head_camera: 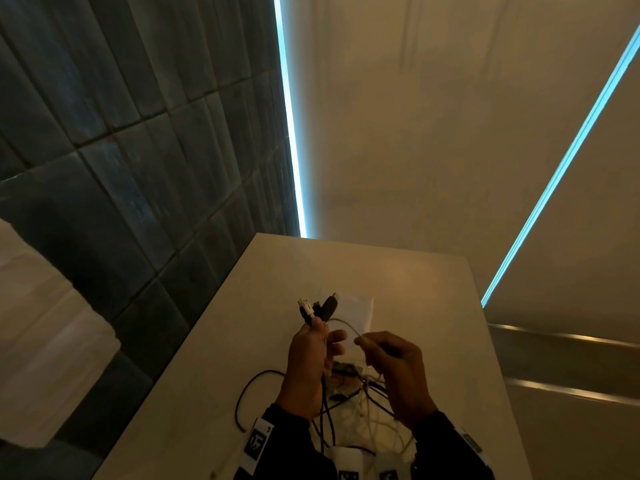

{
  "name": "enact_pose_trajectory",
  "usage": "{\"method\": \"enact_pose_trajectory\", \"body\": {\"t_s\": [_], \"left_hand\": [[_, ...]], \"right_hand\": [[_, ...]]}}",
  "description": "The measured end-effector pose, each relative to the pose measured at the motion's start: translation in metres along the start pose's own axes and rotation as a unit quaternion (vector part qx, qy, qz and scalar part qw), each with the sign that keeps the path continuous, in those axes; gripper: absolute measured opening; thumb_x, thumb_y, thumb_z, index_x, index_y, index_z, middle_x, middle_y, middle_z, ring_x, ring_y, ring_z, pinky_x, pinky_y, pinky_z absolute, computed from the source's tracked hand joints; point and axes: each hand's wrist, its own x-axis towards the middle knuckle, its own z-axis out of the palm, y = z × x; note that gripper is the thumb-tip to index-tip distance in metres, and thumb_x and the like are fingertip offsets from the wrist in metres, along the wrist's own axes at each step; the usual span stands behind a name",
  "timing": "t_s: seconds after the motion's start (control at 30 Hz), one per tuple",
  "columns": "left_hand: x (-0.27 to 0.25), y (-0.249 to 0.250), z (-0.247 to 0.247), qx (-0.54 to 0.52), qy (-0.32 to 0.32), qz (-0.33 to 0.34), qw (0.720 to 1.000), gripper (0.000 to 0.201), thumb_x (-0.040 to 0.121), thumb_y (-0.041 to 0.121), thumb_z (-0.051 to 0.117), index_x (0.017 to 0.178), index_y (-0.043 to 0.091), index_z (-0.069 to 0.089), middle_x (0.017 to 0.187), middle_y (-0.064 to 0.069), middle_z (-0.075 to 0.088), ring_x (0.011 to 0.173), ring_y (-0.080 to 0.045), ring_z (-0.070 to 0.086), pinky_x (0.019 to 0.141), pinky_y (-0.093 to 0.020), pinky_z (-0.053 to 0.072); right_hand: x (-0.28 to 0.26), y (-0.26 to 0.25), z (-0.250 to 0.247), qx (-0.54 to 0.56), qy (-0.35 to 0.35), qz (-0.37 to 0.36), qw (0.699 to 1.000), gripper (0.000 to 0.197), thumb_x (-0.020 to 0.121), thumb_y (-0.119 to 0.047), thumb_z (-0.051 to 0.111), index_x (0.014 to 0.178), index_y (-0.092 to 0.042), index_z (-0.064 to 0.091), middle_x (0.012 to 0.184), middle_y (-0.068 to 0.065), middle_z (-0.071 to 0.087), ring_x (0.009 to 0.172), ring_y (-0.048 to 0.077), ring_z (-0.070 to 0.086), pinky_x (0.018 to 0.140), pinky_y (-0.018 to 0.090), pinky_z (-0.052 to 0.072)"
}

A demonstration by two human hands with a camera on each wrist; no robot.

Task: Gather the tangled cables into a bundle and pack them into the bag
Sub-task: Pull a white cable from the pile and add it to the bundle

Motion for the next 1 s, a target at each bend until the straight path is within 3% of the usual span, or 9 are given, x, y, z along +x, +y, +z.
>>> {"method": "enact_pose_trajectory", "body": {"t_s": [0.07,0.13,0.23,0.3,0.37,0.47,0.6,0.77,1.0], "left_hand": [[-0.001,0.0,0.004,-0.02,-0.006,-0.01,1.0,0.026,0.103,0.029,0.037,0.116,0.018,0.057,0.09,-0.012,0.071,0.069,-0.019,0.058,0.058,-0.032,0.037],[-0.003,0.004,0.006,-0.076,-0.009,-0.02,0.997,0.028,0.102,0.029,0.04,0.105,0.011,0.062,0.08,-0.01,0.069,0.071,-0.022,0.058,0.063,-0.035,0.042],[-0.004,0.014,0.004,-0.184,-0.022,-0.005,0.983,0.032,0.102,0.028,0.04,0.078,0.009,0.051,0.065,-0.005,0.05,0.066,-0.023,0.054,0.067,-0.034,0.042],[-0.005,0.022,0.001,-0.22,-0.044,0.018,0.974,0.035,0.103,0.029,0.037,0.073,0.011,0.044,0.063,-0.002,0.04,0.056,-0.019,0.042,0.061,-0.032,0.036],[-0.008,0.027,-0.002,-0.216,-0.064,0.04,0.973,0.036,0.103,0.03,0.035,0.072,0.012,0.042,0.062,0.001,0.037,0.05,-0.014,0.033,0.056,-0.03,0.029],[-0.013,0.029,-0.002,-0.196,-0.073,0.072,0.975,0.035,0.101,0.029,0.035,0.07,0.013,0.039,0.059,0.003,0.034,0.047,-0.011,0.027,0.05,-0.027,0.027],[-0.015,0.033,-0.008,-0.196,-0.066,0.092,0.974,0.034,0.1,0.028,0.036,0.069,0.013,0.038,0.058,0.003,0.032,0.046,-0.01,0.025,0.048,-0.026,0.025],[-0.02,0.037,-0.014,-0.199,-0.057,0.103,0.973,0.035,0.101,0.027,0.036,0.069,0.013,0.039,0.058,0.003,0.032,0.046,-0.01,0.026,0.047,-0.025,0.025],[-0.03,0.048,-0.014,-0.19,-0.07,0.126,0.971,0.033,0.097,0.029,0.038,0.069,0.013,0.039,0.057,0.004,0.034,0.046,-0.009,0.026,0.047,-0.025,0.024]], "right_hand": [[-0.003,-0.006,0.004,0.018,-0.034,0.0,0.999,0.008,0.08,-0.004,0.07,0.074,0.0,0.074,0.065,0.006,0.065,0.06,0.013,0.055,0.057,0.021,0.044],[-0.007,-0.007,0.005,0.043,-0.074,0.012,0.996,0.009,0.075,-0.004,0.072,0.073,0.004,0.073,0.067,0.009,0.068,0.062,0.015,0.06,0.061,0.024,0.048],[-0.011,0.0,0.002,0.05,-0.116,0.044,0.991,0.016,0.071,-0.009,0.078,0.074,0.006,0.073,0.069,0.013,0.069,0.064,0.02,0.061,0.064,0.026,0.049],[-0.012,0.011,-0.002,0.043,-0.119,0.061,0.99,0.025,0.069,-0.019,0.082,0.074,0.004,0.074,0.068,0.013,0.067,0.063,0.021,0.057,0.063,0.028,0.046],[-0.01,0.023,-0.005,0.029,-0.107,0.074,0.991,0.028,0.07,-0.027,0.08,0.073,0.0,0.075,0.063,0.009,0.064,0.061,0.021,0.052,0.062,0.033,0.043],[-0.006,0.044,-0.007,0.003,-0.093,0.077,0.993,0.029,0.081,-0.024,0.074,0.071,0.003,0.072,0.058,0.007,0.056,0.059,0.02,0.046,0.06,0.035,0.038],[-0.003,0.066,-0.014,-0.043,-0.08,0.081,0.993,0.037,0.087,-0.025,0.064,0.067,0.007,0.068,0.052,0.004,0.048,0.054,0.014,0.042,0.055,0.025,0.036],[-0.001,0.097,-0.024,-0.124,-0.085,0.077,0.986,0.037,0.092,-0.021,0.06,0.057,-0.016,0.068,0.046,-0.005,0.048,0.045,0.006,0.044,0.051,0.02,0.037],[-0.014,0.124,-0.02,-0.189,-0.106,0.119,0.969,0.041,0.093,-0.012,0.056,0.053,-0.021,0.06,0.043,-0.008,0.045,0.044,0.003,0.041,0.052,0.024,0.035]]}}
